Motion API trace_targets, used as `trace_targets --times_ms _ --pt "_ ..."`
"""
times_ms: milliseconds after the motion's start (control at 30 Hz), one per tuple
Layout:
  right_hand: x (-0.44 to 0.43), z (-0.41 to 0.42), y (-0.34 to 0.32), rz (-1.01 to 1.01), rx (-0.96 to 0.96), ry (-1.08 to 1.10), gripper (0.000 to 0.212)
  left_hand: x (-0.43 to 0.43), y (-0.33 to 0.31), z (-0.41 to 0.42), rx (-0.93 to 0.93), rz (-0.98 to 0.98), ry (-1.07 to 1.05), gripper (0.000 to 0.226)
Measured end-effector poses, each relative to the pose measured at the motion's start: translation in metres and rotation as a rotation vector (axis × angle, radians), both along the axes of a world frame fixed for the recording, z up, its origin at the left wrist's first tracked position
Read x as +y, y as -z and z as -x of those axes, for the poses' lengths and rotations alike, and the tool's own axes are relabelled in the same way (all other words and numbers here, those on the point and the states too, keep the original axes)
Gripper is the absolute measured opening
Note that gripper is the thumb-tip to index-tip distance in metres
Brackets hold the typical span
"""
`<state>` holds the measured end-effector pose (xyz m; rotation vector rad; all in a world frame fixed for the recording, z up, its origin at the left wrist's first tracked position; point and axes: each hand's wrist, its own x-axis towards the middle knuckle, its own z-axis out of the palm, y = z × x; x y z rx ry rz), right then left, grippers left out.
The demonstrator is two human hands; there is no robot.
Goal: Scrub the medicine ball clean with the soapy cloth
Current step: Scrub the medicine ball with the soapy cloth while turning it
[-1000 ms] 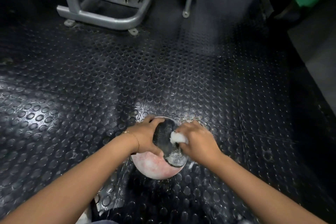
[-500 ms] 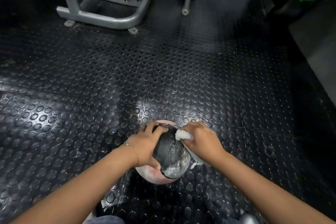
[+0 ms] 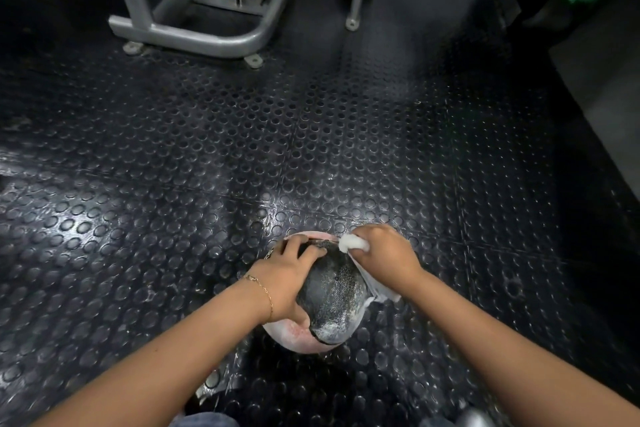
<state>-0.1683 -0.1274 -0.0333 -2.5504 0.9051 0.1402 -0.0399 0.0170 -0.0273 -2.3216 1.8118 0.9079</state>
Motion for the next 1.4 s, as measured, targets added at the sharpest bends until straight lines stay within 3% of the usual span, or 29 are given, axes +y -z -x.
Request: trace_targets --times_ms 200,600,733,833,1000,1200,1400 --pt "-0.001 -0.005 -0.010 -0.119 0.076 -0.053 0.022 0.006 0.001 0.000 0.009 -0.006 -0.020 0.109" --pt "-0.009 -0.022 -0.015 -0.149 0.139 -0.049 0.021 0.002 0.004 0.003 0.017 -0.013 -0.062 0.109" --pt "-0.007 -0.022 -0.015 -0.146 0.151 -0.108 0.007 0.004 0.004 0.000 0.023 -0.013 -0.064 0.109" --pt "-0.008 -0.022 -0.019 -0.151 0.165 -0.143 0.008 0.004 0.004 0.001 0.019 -0.007 -0.059 0.109" --pt "-0.006 -0.024 -0.019 -0.092 0.157 -0.091 0.016 0.003 0.005 0.001 0.042 0.013 -0.058 0.109" --pt "0.002 -0.006 -0.024 -0.047 0.116 -0.174 0.022 -0.003 0.004 -0.013 0.174 -0.021 -0.131 0.111" --pt "0.008 -0.017 -0.024 0.045 0.046 -0.157 0.026 -0.008 0.006 -0.002 0.185 -0.003 -0.307 0.108"
